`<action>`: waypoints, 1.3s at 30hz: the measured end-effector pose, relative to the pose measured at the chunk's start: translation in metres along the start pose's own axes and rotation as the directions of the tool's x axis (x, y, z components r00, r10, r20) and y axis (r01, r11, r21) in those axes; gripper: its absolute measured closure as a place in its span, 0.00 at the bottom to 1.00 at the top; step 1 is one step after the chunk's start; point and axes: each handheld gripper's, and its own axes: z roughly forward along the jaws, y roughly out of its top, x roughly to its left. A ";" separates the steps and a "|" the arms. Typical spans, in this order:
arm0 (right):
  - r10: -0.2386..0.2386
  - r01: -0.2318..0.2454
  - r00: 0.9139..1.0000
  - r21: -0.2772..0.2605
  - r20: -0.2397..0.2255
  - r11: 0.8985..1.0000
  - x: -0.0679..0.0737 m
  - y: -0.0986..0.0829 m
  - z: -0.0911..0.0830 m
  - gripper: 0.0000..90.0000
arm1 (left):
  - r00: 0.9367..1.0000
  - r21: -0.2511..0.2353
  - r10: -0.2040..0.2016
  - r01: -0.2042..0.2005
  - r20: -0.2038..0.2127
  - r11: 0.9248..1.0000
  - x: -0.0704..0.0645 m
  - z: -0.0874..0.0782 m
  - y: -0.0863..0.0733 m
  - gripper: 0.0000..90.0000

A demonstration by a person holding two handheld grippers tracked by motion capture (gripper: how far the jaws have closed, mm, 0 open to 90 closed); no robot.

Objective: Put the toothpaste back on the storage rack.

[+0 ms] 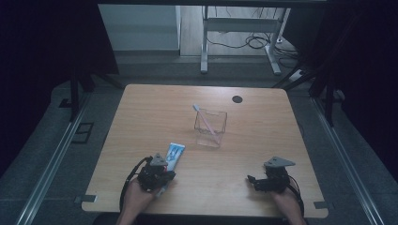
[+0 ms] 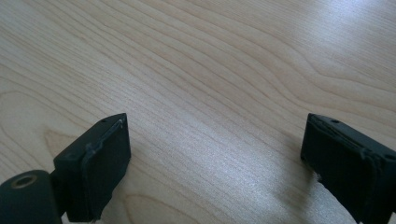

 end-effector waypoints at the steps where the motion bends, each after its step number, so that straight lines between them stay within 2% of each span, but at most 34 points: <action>1: 0.000 0.000 1.000 0.000 0.000 1.000 0.000 0.000 0.000 0.09 | 1.000 0.001 -0.002 0.002 -0.001 1.000 0.001 -0.001 -0.001 0.94; 5: 0.000 0.000 1.000 0.000 0.000 1.000 0.000 0.000 0.000 0.09 | 1.000 0.008 0.003 -0.003 -0.019 1.000 0.005 -0.004 -0.003 0.94; 10: 0.000 0.000 1.000 0.000 0.000 1.000 0.000 0.000 0.000 0.09 | 1.000 0.009 -0.018 0.019 -0.023 1.000 0.010 -0.007 -0.005 0.94; 13: 0.000 0.000 1.000 0.001 0.000 1.000 0.000 0.000 0.000 0.09 | 0.999 0.002 -0.028 0.028 -0.015 1.000 0.011 -0.010 -0.003 0.90; 17: -0.001 0.001 1.000 0.001 -0.001 1.000 0.000 0.000 0.000 0.09 | 0.998 -0.005 -0.024 0.024 -0.056 1.000 0.012 -0.015 0.004 0.79; 19: -0.001 0.001 1.000 0.000 0.000 1.000 0.000 0.000 0.000 0.09 | 0.997 0.008 -0.028 0.029 -0.073 1.000 0.014 -0.017 0.008 0.73; 24: -0.001 0.001 1.000 0.000 0.000 1.000 0.000 0.000 0.000 0.09 | 0.997 0.051 -0.025 0.029 -0.074 0.998 0.024 -0.013 0.014 0.61; 26: -0.001 0.001 1.000 0.000 0.000 1.000 0.000 0.000 0.000 0.09 | 0.997 0.081 -0.048 0.054 -0.067 0.995 0.029 -0.007 0.017 0.55; 27: -0.001 0.001 1.000 0.000 0.000 1.000 0.000 0.000 0.000 0.09 | 0.997 0.081 -0.048 0.054 -0.067 0.995 0.029 -0.007 0.017 0.54; 39: 0.002 -0.002 1.000 0.002 0.000 1.000 0.000 0.000 0.000 0.09 | 0.997 0.188 -0.047 0.059 -0.067 0.980 0.038 0.016 0.030 0.52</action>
